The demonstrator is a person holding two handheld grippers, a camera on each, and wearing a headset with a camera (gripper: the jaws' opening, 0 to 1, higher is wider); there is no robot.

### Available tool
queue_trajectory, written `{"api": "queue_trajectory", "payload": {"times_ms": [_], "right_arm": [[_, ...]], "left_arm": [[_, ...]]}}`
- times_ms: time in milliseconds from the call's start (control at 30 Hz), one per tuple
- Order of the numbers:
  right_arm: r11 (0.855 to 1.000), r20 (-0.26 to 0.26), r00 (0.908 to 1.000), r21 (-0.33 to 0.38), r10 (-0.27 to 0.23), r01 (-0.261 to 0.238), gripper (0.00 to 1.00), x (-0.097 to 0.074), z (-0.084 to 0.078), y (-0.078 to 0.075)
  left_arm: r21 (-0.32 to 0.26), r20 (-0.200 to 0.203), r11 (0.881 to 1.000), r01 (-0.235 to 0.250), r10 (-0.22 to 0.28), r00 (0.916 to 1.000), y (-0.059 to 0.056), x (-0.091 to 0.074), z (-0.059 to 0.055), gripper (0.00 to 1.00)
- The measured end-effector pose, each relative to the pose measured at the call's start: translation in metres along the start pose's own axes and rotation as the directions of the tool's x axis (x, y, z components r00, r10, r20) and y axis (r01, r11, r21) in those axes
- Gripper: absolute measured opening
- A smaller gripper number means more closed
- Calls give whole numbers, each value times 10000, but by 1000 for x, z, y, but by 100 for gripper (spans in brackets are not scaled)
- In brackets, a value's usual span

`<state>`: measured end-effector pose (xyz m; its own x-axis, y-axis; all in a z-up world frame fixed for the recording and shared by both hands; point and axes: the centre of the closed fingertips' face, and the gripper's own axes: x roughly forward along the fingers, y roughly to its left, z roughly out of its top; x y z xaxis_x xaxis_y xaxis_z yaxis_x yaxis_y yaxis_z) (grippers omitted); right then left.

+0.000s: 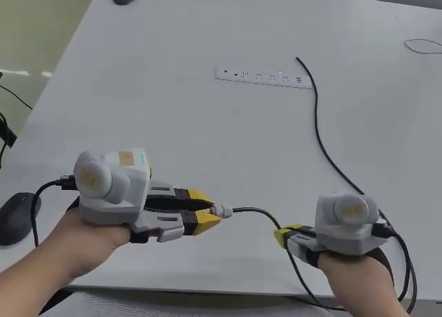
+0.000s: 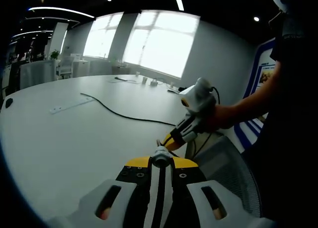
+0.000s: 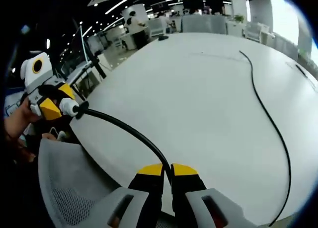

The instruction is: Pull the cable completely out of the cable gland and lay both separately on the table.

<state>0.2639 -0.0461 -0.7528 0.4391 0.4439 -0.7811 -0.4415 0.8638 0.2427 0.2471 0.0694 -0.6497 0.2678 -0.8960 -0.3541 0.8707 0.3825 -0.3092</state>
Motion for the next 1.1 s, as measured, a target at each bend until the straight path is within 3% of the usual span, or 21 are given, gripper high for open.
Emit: {"api": "queue_trajectory", "payload": {"times_ms": [100,333,533,667,900,1000,1100], "right_arm": [[9991,-83,9999,419,57,-53,0,1,-3,-1],[10000,-25,10000,46,65,-65,0,1,-3,1],[9987,257,9986,195,458,-463,2,-1,-3,2],[9962,407,9982,-766,444,-412,2,-4,-1,2],[9898,533,9973,-1355,507,-430,4,-8,1,6],[9748,713,9947,-2157,737,-568,13,-13,9,13],[9414,1055,9901,-3330,930,-530,17,-22,24,23]], "left_arm": [[1,22,10000,12,-12,10000,0,1,1,15],[8,119,10000,-93,93,9999,2,1,4,15],[8,202,9998,-200,200,9996,5,1,6,15],[62,180,9998,-212,211,9996,6,1,6,15],[-59,128,9999,-111,112,9999,5,4,6,15],[-64,63,9999,-79,79,9999,5,4,5,15],[-95,110,9999,-84,85,9999,6,4,6,15]]}}
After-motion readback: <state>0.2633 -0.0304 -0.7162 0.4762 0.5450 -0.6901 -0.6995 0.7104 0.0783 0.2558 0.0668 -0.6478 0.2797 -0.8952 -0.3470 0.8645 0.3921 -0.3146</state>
